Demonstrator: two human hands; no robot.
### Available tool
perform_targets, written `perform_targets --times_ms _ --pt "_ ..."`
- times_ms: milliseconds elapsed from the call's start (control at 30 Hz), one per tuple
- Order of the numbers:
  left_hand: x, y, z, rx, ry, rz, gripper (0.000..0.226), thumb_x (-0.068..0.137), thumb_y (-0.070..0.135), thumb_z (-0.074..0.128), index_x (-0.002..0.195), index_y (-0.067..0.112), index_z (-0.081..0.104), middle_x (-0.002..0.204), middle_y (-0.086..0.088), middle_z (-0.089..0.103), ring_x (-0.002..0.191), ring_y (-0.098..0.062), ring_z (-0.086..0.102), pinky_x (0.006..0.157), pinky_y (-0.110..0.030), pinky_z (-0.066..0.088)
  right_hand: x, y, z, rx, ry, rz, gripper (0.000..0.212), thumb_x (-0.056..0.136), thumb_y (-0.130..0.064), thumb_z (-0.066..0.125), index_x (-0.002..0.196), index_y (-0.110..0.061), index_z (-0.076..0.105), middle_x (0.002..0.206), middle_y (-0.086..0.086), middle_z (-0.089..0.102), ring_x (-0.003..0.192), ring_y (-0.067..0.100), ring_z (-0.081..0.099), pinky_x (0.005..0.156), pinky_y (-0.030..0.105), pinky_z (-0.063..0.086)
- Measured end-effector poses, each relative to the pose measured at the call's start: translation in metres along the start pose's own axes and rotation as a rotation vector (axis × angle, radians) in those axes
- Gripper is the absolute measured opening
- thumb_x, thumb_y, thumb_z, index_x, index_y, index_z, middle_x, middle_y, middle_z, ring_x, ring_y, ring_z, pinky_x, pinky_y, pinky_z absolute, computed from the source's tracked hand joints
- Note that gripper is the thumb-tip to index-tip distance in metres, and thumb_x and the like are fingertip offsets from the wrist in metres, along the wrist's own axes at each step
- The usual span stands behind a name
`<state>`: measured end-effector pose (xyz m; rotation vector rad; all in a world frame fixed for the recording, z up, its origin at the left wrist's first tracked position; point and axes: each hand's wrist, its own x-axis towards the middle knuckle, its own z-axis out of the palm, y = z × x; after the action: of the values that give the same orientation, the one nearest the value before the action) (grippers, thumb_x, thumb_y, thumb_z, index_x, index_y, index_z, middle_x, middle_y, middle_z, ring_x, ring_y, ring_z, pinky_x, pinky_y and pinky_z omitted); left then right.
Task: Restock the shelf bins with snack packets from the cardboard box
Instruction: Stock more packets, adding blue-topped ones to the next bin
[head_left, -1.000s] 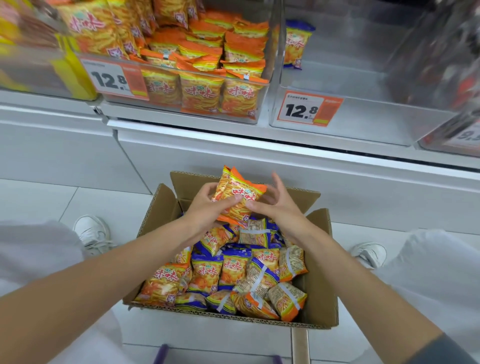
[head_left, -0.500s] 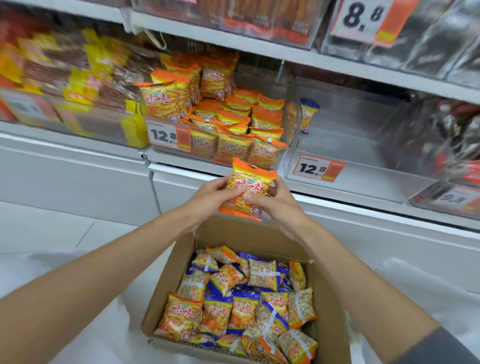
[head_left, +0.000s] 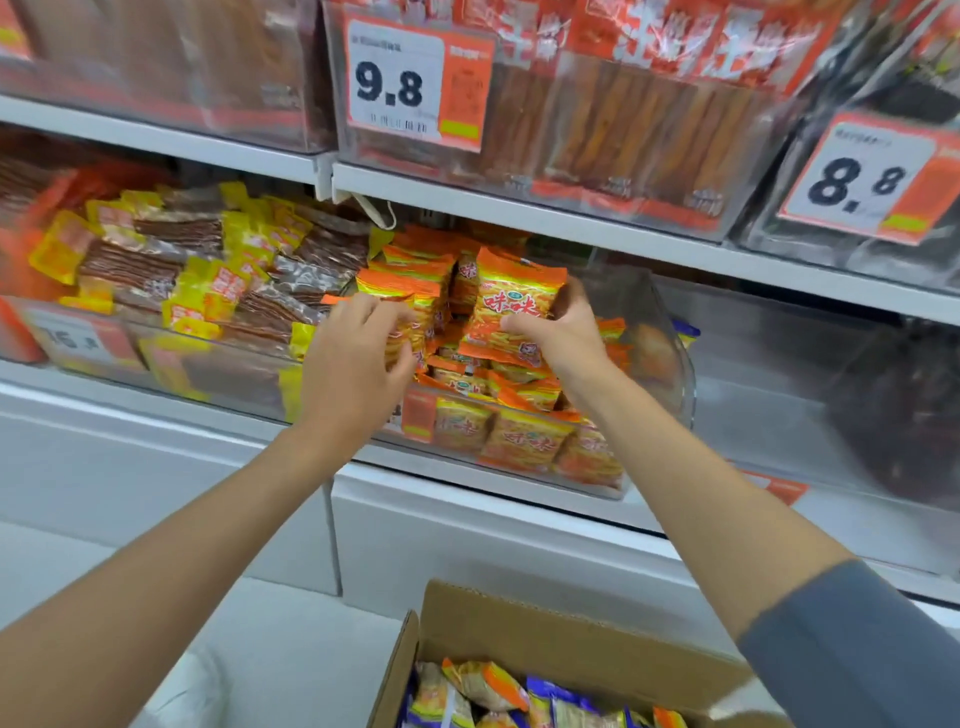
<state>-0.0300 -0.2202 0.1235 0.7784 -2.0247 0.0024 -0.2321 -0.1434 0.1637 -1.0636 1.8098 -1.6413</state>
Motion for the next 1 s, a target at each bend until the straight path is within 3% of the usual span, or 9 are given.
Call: perform_targets --times_ms 233,367,467,533,633,700,867,933,1000 --pt "0.001 -0.016 0.015 0.012 0.068 0.14 0.019 0.085 0.013 0.061 0.104 0.009 0.066 0.093 -0.009 0.057 0.085 -0.026 0.054 0.067 -0.039 0.046 0.049 0.016 0.038 -0.196 -0.066 0.038 0.085 0.07 -0.031 0.086 0.141 -0.021 0.041 0.13 0.0 0.06 0.116 0.019 0.059 0.096 0.036 0.049" --pt "0.0 -0.014 0.019 0.009 0.11 0.129 0.019 0.083 0.011 0.062 0.102 0.009 0.067 0.092 -0.01 0.058 0.083 -0.028 0.054 0.066 -0.039 0.044 0.035 0.018 0.035 -0.303 0.079 -0.156 0.107 0.075 -0.034 0.083 0.154 -0.027 0.011 0.157 0.001 0.026 0.142 0.02 0.031 0.108 0.029 0.032" --pt "-0.002 -0.017 0.019 -0.008 0.11 0.14 0.018 0.085 0.012 0.062 0.102 0.01 0.066 0.092 -0.01 0.058 0.084 -0.028 0.054 0.067 -0.04 0.045 0.021 0.016 0.037 -0.441 0.035 -0.326 0.085 0.088 -0.028 0.072 0.152 -0.038 0.017 0.159 -0.001 0.02 0.141 0.016 0.03 0.097 0.017 0.028" --pt "-0.003 -0.019 0.018 -0.024 0.099 0.142 0.018 0.086 0.013 0.062 0.103 0.009 0.067 0.093 -0.01 0.058 0.086 -0.028 0.055 0.068 -0.041 0.046 0.018 0.013 0.039 -0.602 -0.044 -0.307 0.063 0.094 -0.028 0.063 0.148 -0.039 0.031 0.16 0.002 0.016 0.14 0.019 0.033 0.088 0.011 0.027" --pt "-0.004 -0.02 0.015 -0.054 0.087 0.145 0.018 0.086 0.012 0.062 0.103 0.008 0.066 0.094 -0.01 0.059 0.088 -0.027 0.055 0.07 -0.041 0.047 0.019 0.013 0.038 -0.653 -0.103 -0.256 0.054 0.096 -0.029 0.056 0.146 -0.035 0.037 0.162 -0.001 0.006 0.137 0.015 0.033 0.07 -0.005 0.028" --pt "-0.004 -0.02 0.014 -0.074 0.085 0.147 0.017 0.087 0.012 0.062 0.103 0.007 0.066 0.095 -0.01 0.059 0.089 -0.027 0.055 0.072 -0.038 0.048 0.017 0.013 0.038 -0.634 -0.098 -0.231 0.053 0.097 -0.03 0.051 0.148 -0.034 0.035 0.162 -0.004 0.003 0.135 0.013 0.034 0.067 -0.002 0.03" --pt "-0.005 -0.019 0.012 -0.105 0.076 0.148 0.018 0.087 0.011 0.063 0.103 0.005 0.065 0.096 -0.01 0.059 0.089 -0.025 0.055 0.073 -0.034 0.047 0.022 0.017 0.044 -0.622 0.061 -0.366 0.044 0.099 -0.031 0.054 0.141 -0.029 0.046 0.161 0.002 0.007 0.149 0.022 0.014 0.112 0.023 0.022" --pt "-0.006 -0.02 0.012 -0.099 0.082 0.152 0.017 0.087 0.011 0.063 0.103 0.006 0.065 0.096 -0.01 0.058 0.089 -0.025 0.055 0.072 -0.034 0.047 0.025 0.018 0.044 -0.716 0.055 -0.391 0.045 0.099 -0.032 0.052 0.144 -0.029 0.044 0.162 0.001 0.008 0.15 0.022 0.005 0.118 0.032 0.012" --pt "-0.006 -0.02 0.012 -0.092 0.084 0.152 0.017 0.087 0.012 0.063 0.103 0.006 0.065 0.095 -0.01 0.058 0.088 -0.025 0.055 0.071 -0.034 0.047 0.026 0.019 0.043 -0.857 0.031 -0.438 0.047 0.099 -0.031 0.047 0.145 -0.026 0.042 0.159 0.0 0.023 0.148 0.024 0.014 0.121 0.042 0.013"
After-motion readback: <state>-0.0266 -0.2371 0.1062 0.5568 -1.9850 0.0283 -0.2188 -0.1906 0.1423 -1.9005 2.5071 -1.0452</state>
